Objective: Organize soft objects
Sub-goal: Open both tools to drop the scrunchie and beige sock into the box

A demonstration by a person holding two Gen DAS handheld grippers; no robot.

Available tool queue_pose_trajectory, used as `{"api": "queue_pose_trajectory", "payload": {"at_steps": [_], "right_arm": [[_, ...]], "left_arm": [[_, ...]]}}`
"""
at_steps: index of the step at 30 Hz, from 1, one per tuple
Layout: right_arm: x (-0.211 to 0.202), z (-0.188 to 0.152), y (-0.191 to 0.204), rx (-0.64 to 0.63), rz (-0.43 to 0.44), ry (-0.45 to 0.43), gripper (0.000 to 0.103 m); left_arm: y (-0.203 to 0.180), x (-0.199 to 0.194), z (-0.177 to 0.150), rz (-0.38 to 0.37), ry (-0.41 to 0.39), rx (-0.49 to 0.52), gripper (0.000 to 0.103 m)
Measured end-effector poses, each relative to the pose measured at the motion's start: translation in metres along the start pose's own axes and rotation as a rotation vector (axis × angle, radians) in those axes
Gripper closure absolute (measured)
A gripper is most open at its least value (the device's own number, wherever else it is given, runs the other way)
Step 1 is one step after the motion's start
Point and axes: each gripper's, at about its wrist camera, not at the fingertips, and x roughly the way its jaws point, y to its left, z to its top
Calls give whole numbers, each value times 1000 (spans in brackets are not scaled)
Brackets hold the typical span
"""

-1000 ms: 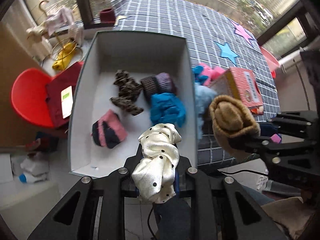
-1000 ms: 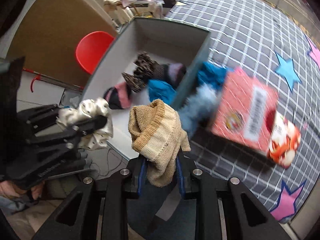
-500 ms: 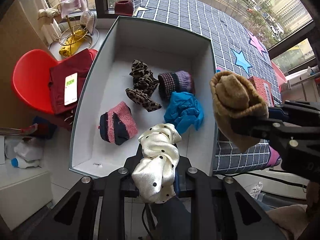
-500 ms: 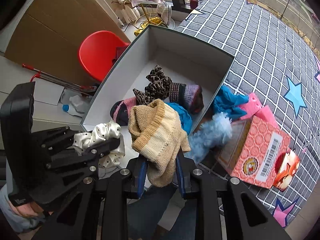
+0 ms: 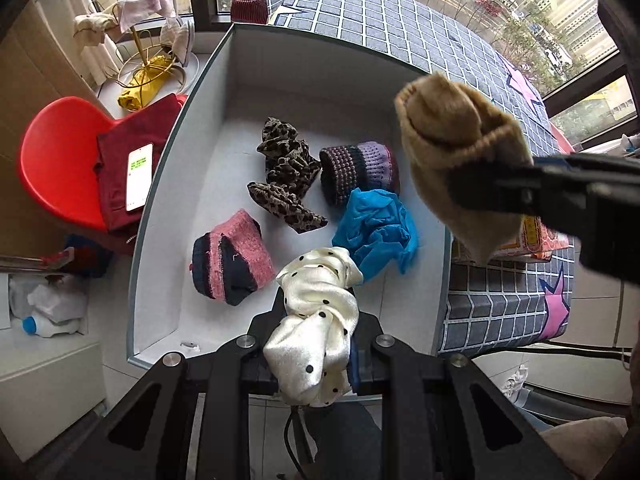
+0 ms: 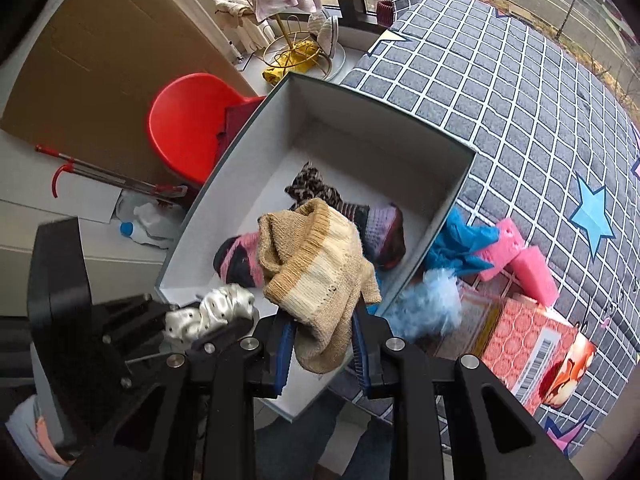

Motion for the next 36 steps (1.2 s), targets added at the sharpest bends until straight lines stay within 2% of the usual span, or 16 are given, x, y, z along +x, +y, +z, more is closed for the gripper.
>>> {"api": "queue_pose_trajectory", "payload": {"at_steps": [23,28,30,31,32,33,35,36], "right_arm": [[17,42,-15,39,-8,3,76],[19,51,-17,44,-9,-7,76],[20,54,-18,49,-8,-9,75],[20,55,-19,52,-5,-9,75],[20,57,-19,58,0,-8,70],[20,57,-20,65,6,-9,63],[19,58,-21,73,16,-14,21],[17,59,-22,75,12,-22,19]], "left_arm": [[2,6,14,12,5,-30,77],[2,7,17,24,-1,-27,65],[0,7,19,36,-1,-19,47],[0,7,19,32,1,-19,42],[1,8,19,21,9,-23,27],[1,9,20,13,21,-29,18],[3,8,20,-5,11,-34,17],[4,7,20,-13,0,-35,13]]}}
